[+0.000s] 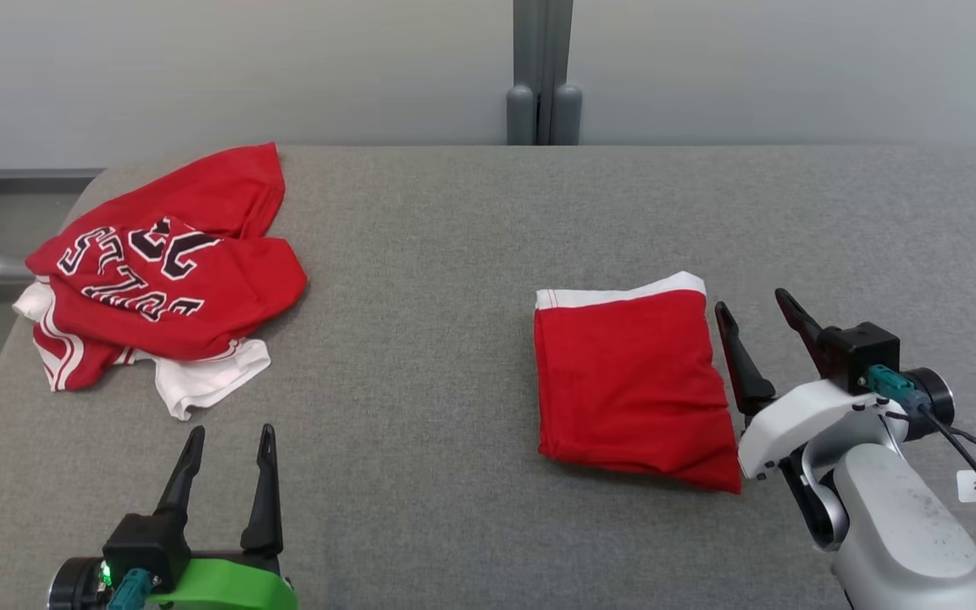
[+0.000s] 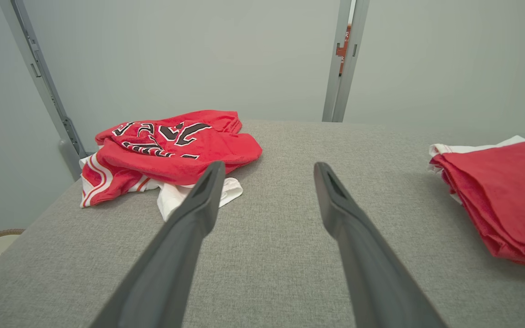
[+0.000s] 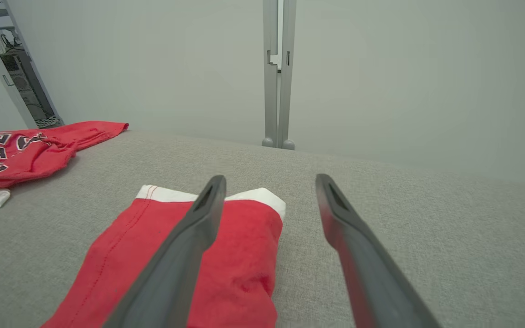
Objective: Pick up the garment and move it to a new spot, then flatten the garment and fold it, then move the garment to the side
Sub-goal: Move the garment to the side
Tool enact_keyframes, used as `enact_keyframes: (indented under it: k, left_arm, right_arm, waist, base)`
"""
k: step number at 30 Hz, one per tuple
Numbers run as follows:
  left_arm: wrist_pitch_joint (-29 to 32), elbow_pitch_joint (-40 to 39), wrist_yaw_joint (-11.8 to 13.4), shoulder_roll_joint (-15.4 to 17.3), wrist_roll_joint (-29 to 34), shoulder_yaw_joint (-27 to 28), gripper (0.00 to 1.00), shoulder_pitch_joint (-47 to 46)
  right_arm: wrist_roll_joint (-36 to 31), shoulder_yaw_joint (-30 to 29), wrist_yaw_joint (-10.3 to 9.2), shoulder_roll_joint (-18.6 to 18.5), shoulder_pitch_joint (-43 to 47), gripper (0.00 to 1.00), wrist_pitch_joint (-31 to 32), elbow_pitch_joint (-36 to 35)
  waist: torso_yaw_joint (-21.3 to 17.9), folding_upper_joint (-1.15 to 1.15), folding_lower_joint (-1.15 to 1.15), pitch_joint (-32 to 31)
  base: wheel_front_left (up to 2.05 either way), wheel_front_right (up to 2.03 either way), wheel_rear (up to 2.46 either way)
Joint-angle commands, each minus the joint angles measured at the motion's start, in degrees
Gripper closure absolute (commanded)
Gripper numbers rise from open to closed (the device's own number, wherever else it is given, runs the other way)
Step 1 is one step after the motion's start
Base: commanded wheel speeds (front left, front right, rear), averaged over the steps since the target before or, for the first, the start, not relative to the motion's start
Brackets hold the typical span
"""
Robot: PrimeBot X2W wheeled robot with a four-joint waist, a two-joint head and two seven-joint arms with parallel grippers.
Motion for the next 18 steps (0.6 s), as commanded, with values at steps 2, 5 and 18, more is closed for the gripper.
enact_keyframes:
  k: [2, 5, 18]
  left_arm:
    - [-0.2, 0.2, -0.1, -0.2, -0.1, -0.5, 0.0, -1.9]
    - [-0.3, 0.5, -0.1, -0.4, -0.3, -1.0, 0.0, -3.4]
    - [-0.2, 1.1, -0.3, -1.1, -0.6, -2.2, 0.0, -6.8]
  right_arm:
    - [-0.2, 0.3, -0.09, -0.6, -2.1, 0.0, -0.2, 3.3]
    - [0.0, 0.4, -0.09, -0.8, -3.8, 0.0, -0.2, 7.4]
    - [2.1, 2.1, -0.09, 0.5, -5.1, 0.0, -0.1, 19.8]
  waist:
    - [1.9, 0.0, 0.0, 3.2]
    - [2.9, 0.0, 0.0, 5.2]
    - [4.1, 0.0, 0.0, 8.8]
  base:
    - [0.0, 0.0, 0.0]
    - [0.0, 0.0, 0.0]
    - [0.0, 0.0, 0.0]
